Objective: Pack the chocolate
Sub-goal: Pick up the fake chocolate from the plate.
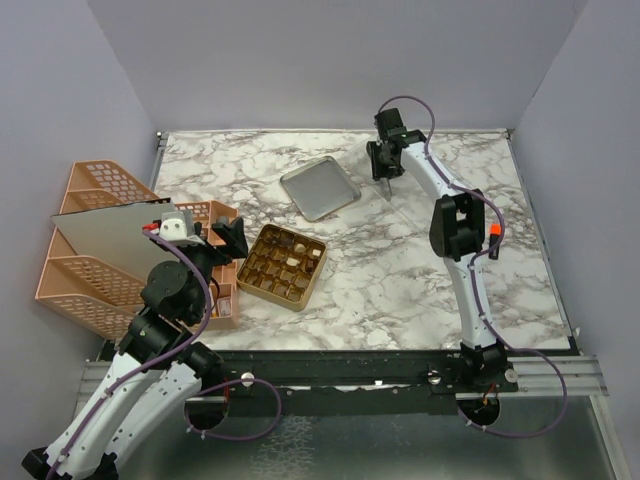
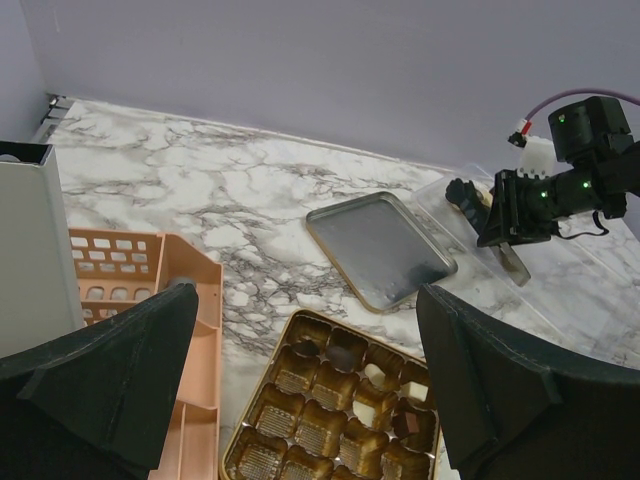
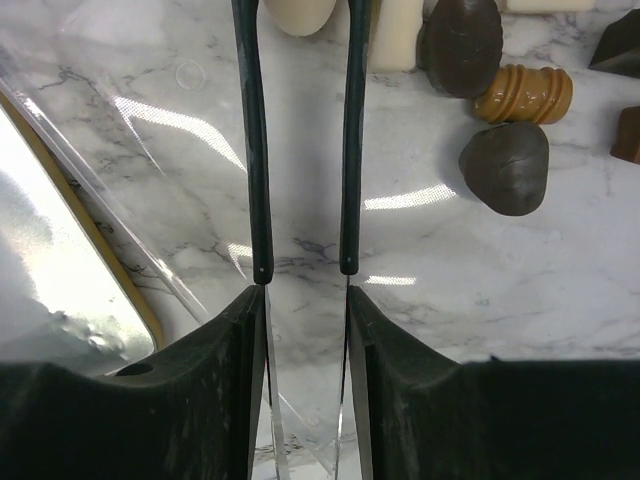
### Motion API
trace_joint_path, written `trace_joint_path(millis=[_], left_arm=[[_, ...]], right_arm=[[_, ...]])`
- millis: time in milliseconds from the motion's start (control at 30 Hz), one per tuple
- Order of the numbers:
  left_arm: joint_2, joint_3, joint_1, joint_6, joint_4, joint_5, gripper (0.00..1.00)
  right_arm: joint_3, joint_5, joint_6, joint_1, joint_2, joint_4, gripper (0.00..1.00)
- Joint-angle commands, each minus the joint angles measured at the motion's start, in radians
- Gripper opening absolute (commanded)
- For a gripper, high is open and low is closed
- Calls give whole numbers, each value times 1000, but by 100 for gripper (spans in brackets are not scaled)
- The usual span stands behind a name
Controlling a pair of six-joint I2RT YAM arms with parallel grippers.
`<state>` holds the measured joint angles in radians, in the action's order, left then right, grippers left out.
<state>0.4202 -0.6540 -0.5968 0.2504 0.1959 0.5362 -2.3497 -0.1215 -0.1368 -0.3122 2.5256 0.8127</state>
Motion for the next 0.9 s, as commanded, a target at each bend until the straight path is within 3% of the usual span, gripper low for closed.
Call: trace_joint_path(millis=[0, 533, 867], left_arm=[[-14, 7, 2, -7, -13, 10, 99], [-26, 7, 3, -4, -9, 10, 99], [-26, 7, 3, -5, -10, 17, 99]], right_arm=[[0, 46, 13, 4, -5, 16, 38], [130, 32, 8, 4, -163, -16, 20], [300, 114, -29, 4, -339, -51, 17]])
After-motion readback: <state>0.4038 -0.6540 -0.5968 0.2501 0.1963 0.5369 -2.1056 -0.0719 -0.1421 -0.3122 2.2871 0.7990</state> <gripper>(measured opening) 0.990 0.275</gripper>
